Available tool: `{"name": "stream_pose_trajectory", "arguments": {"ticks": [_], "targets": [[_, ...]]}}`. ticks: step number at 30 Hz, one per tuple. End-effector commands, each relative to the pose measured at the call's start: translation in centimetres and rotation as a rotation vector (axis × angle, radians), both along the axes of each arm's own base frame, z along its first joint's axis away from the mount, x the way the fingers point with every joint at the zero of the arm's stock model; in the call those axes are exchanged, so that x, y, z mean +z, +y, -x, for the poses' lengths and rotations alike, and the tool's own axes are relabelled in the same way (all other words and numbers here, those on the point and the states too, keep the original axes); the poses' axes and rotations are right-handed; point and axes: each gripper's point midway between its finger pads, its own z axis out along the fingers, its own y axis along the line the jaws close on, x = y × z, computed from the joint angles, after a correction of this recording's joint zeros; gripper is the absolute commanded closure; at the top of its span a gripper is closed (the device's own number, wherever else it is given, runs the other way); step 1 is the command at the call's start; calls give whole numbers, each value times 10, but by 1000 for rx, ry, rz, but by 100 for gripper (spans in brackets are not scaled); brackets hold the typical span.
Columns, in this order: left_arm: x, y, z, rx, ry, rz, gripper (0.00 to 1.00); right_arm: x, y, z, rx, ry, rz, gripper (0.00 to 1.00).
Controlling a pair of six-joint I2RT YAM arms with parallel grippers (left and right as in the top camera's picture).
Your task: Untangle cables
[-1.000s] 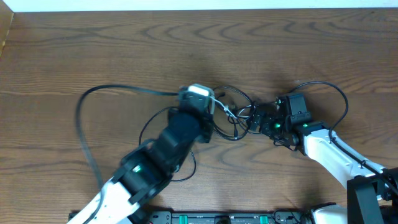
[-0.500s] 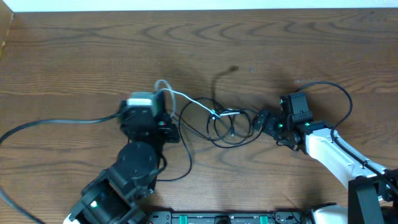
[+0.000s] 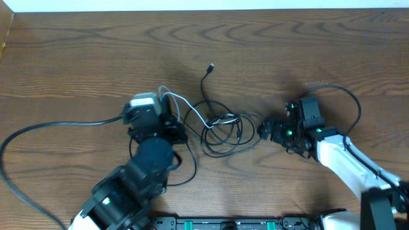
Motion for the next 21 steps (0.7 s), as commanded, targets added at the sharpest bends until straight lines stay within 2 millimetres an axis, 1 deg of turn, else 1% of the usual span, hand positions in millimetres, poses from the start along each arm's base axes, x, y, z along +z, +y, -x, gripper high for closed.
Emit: {"name": "stream_pose_trajectory", "arguments": {"ticks": [1,3,6,8,9,10,12,13,15,16,17,19,21], "targets": [[-8,-11,-5,-27,34,-6,92,14,1,19,94,-35,-19,2],[-19,-22,-8,-61,68,-21,92,35,-2,27,142,-97,-9,3],[-37,-33,-13,-87,123,-58,92,68,-4,39,197,-209,2,8],[-54,-39,-16,-102,174,-95,92,92,-5,42,216,-315,0,11],[-61,-41,-16,-108,197,-112,92,105,-6,41,214,-375,-1,14],[-69,-44,-16,-118,224,-128,92,116,-7,38,207,-431,4,22],[-86,-44,-15,-97,288,-112,92,139,-8,30,194,-548,4,50],[-94,-42,-13,-76,318,-96,93,148,-7,26,191,-593,-3,56],[-106,-38,-9,-40,370,-74,92,160,-5,17,160,-642,-30,57],[-111,-36,-7,-22,393,-65,92,162,-3,12,136,-646,-49,55],[-116,-33,-4,-8,413,-59,92,164,0,8,123,-645,-73,55],[-123,-28,1,16,447,-58,92,165,18,1,153,-639,-153,59],[-128,-23,5,31,474,-68,92,165,39,-5,186,-612,-252,59]]}}
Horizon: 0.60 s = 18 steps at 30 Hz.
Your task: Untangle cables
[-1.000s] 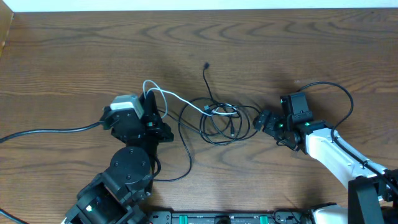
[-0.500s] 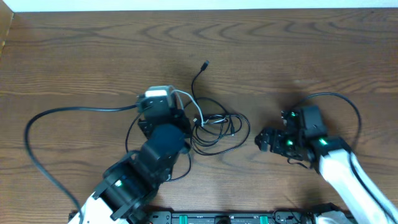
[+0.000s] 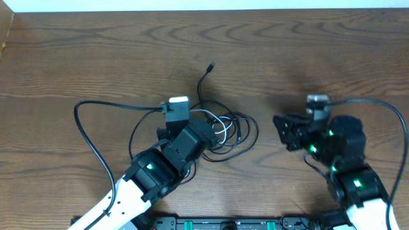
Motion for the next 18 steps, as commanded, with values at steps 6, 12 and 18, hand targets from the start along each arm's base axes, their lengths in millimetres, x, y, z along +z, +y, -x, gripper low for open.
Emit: {"name": "stream_pose_trajectory", "arguments": {"ticks": [6,12,18], "targets": [[-10,12,10,102,54,42,92,-30,89,-9,228,263,-262,61],[-17,14,12,105,65,32,92,-56,137,-4,336,407,-265,55],[-17,15,12,106,64,27,92,-104,134,14,248,652,-228,55]]}}
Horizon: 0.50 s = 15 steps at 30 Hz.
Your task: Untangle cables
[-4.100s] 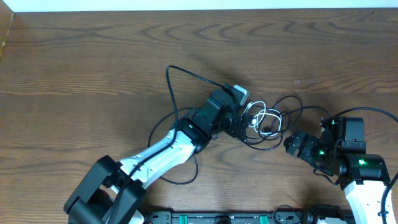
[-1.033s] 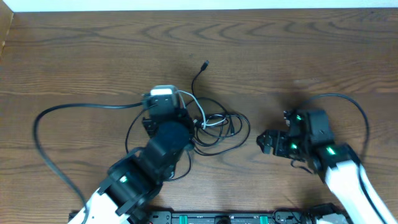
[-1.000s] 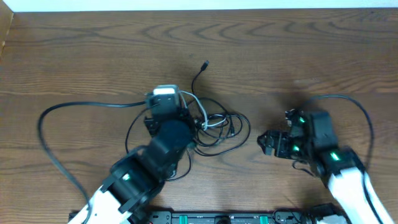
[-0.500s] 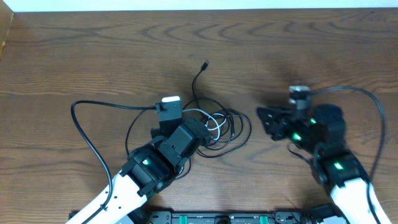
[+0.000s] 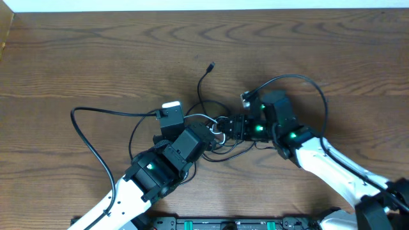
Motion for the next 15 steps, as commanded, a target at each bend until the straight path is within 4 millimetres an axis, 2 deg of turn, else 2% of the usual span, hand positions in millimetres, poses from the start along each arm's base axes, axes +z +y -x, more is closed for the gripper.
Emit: {"name": "stream_pose_trajectory", "arguments": {"ticks": [1,4,9,15], "targets": [[-5,5,1,20,4,-8,93,-15,-2,9,-26,128,23,54],[-5,4,1,20,2,-6,92,-27,-8,14,-44,171,70,49],[-3,3,0,20,-5,2,92,-41,-23,4,-149,176,159,46],[-3,2,0,18,-4,4,92,-46,-20,-6,-199,181,146,46]]}}
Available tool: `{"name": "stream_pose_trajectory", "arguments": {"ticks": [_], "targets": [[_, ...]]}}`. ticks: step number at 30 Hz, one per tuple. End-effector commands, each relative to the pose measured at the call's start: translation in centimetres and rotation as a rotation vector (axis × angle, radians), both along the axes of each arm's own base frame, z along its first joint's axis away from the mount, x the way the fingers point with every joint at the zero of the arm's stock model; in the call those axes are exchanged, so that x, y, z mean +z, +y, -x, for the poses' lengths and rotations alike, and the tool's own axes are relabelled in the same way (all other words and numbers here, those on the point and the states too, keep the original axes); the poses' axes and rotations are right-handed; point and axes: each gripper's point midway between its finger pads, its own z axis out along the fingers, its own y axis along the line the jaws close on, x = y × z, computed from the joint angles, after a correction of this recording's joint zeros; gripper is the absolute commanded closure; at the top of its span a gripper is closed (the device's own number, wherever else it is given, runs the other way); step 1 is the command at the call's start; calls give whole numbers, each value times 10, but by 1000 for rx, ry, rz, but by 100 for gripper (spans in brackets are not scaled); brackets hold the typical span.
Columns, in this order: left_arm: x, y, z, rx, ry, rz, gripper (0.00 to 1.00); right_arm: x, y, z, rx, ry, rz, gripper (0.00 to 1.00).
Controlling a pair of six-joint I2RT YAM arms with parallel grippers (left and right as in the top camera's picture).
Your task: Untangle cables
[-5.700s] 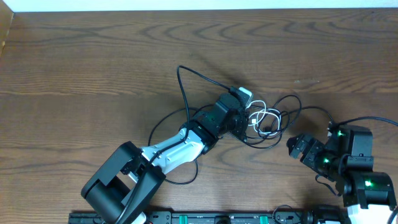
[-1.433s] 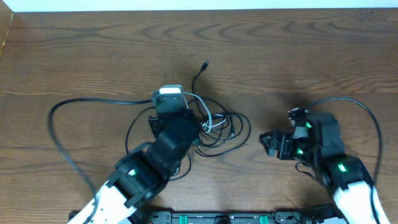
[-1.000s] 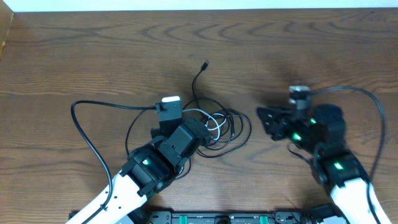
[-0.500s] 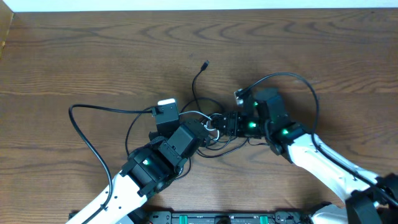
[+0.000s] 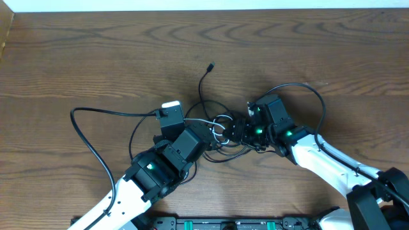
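Observation:
A black cable (image 5: 203, 83) runs from its free plug (image 5: 211, 66) at the upper middle down into a knot of black and white loops (image 5: 220, 121) at the table's centre. My left gripper (image 5: 209, 133) reaches into the knot from the lower left, its fingers buried among the loops. My right gripper (image 5: 236, 131) meets the knot from the right, close against the left one. The overhead view does not resolve the jaws of either, and the loops under the grippers are hidden.
The left arm's own black lead (image 5: 96, 137) sweeps in a wide arc over the left of the wooden table (image 5: 77, 57). The right arm's lead (image 5: 307, 96) arches above its wrist. A black rail (image 5: 230, 223) lines the front edge.
My right gripper has shifted slightly right and toward the front, staying at the knot. The left arm has held its place. The loops between the grippers look a little more bunched.
At first my left gripper stood left of the tangle and my right gripper at its right rim. Then the left gripper was in the loops while the right stood back, jaws apart. After that the right gripper was at the knot's centre, and now both remain there.

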Motion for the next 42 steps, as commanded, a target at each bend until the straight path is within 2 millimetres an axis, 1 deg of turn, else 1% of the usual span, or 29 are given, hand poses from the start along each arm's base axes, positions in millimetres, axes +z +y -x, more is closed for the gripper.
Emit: {"name": "stream_pose_trajectory", "arguments": {"ticks": [1,4,7,9,10,11,14,16,17,18,20,22,24,25,26,27,28,30,31,32,34,36,38,40,42], "targets": [[-4,3,1,10,3,-10,92,-8,2,-9,-56,13,15,47],[-5,3,1,10,3,-10,92,-16,8,-12,-60,21,9,49],[-5,4,1,10,4,-12,92,-25,7,-9,-52,41,27,52],[-5,4,1,10,5,-13,92,-29,4,-4,-44,57,48,52],[-5,4,1,10,5,-13,92,-31,2,-1,-39,66,59,50],[-5,4,1,10,5,-13,93,-34,-1,3,-37,85,75,48],[-5,4,1,10,5,-13,93,-43,-13,16,-35,138,139,47],[-5,4,1,10,5,-14,92,-45,-20,23,-13,152,166,48],[-5,4,2,10,7,-16,92,-42,-19,25,14,142,159,48],[-6,5,2,8,8,-24,92,-37,-18,27,44,131,145,49],[-7,8,4,-13,17,-66,92,-23,-20,29,72,94,127,45],[-9,14,6,-30,29,-115,92,-2,-23,25,74,33,107,40],[-11,19,9,-26,44,-146,92,26,-28,19,51,-47,75,36],[-13,21,11,-25,50,-155,92,40,-29,16,38,-93,58,30],[-14,22,11,-25,54,-158,92,57,-31,12,24,-150,35,27],[-15,22,12,-27,58,-157,92,70,-31,9,19,-194,14,27],[-16,21,12,-30,61,-155,92,89,-29,5,13,-267,-21,27],[-16,21,12,-31,63,-153,92,104,-26,1,9,-325,-53,30],[-16,21,12,-31,63,-153,92,106,-24,-1,4,-333,-56,32],[-16,21,12,-31,62,-153,92,104,-22,-2,-2,-329,-51,33],[-16,21,12,-31,63,-153,92,92,-17,-2,-2,-307,-27,37],[-17,20,13,-35,67,-151,92,75,-6,0,13,-272,2,40],[-17,20,13,-36,68,-149,93,57,6,3,31,-238,31,41],[-17,20,13,-36,68,-149,93,36,10,3,7,-186,69,41],[-17,20,13,-36,68,-149,92,14,8,0,-35,-124,106,43]]}}
